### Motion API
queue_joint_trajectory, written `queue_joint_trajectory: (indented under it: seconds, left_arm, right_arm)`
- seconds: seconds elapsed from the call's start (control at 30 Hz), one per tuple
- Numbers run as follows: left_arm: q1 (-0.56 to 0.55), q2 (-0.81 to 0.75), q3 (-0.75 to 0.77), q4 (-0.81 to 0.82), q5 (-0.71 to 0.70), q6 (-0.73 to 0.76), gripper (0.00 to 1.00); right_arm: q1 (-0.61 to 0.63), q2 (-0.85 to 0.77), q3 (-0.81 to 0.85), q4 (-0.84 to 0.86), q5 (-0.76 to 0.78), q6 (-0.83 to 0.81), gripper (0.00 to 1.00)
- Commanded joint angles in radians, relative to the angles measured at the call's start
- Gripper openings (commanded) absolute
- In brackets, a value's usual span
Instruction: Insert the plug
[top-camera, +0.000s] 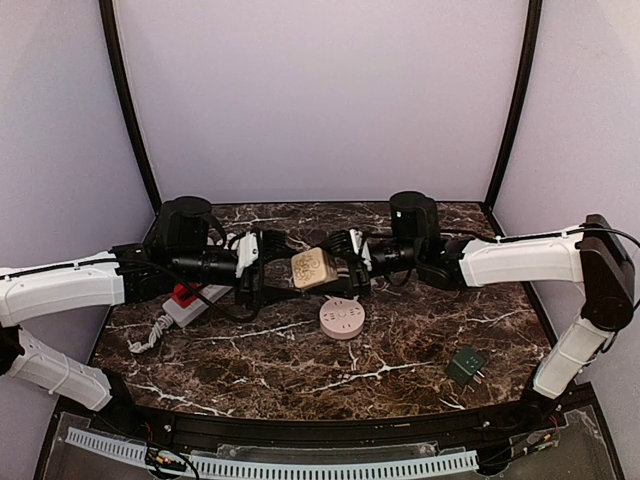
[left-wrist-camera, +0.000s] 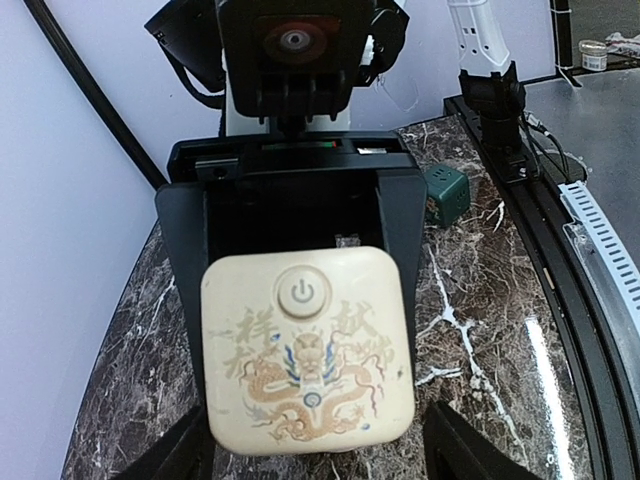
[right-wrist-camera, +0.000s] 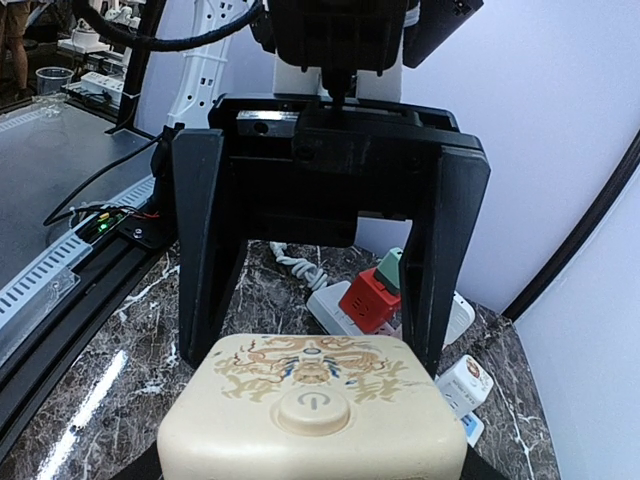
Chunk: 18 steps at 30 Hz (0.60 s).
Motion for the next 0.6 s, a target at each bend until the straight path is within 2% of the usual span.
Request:
queue_joint_trajectory:
  seconds: [0.0,0.03,0.13,0.4,0.47,0.53,0.57]
  left_arm:
    - [-0.006,-0.002,0.018,0.02,-0.023,0.018,0.7]
    - [-0.007,-0.002,0.014,0.035,-0.03,0.019,0.68]
    - [-0.007,-0.004,0.008,0.052,-0.037,0.025,0.55]
    - [-0.007,-0.003,-0.008,0.08,-0.04,0.029,0.5]
    - [-0.007,-0.003,-0.012,0.089,-0.039,0.024,0.4]
    - [-0.006,-0.004,-0.016,0.1,-0.039,0.024,0.24]
    - [-0.007,-0.007,-0.021,0.111,-0.041,0.024,0.09]
  right_arm:
    - [0.018,0.014,0.039,0.055,0.025,0.018,0.0]
    - [0.02,0.019,0.044,0.056,0.025,0.017,0.0]
    - [0.025,0.028,0.054,0.053,0.034,0.016,0.0]
    - [0.031,0.059,0.091,0.043,0.076,0.042,0.0]
    - [0.032,0.069,0.101,0.041,0.081,0.048,0.0]
    - [0.033,0.076,0.105,0.042,0.09,0.055,0.0]
    - [0.033,0.077,0.105,0.045,0.096,0.061,0.0]
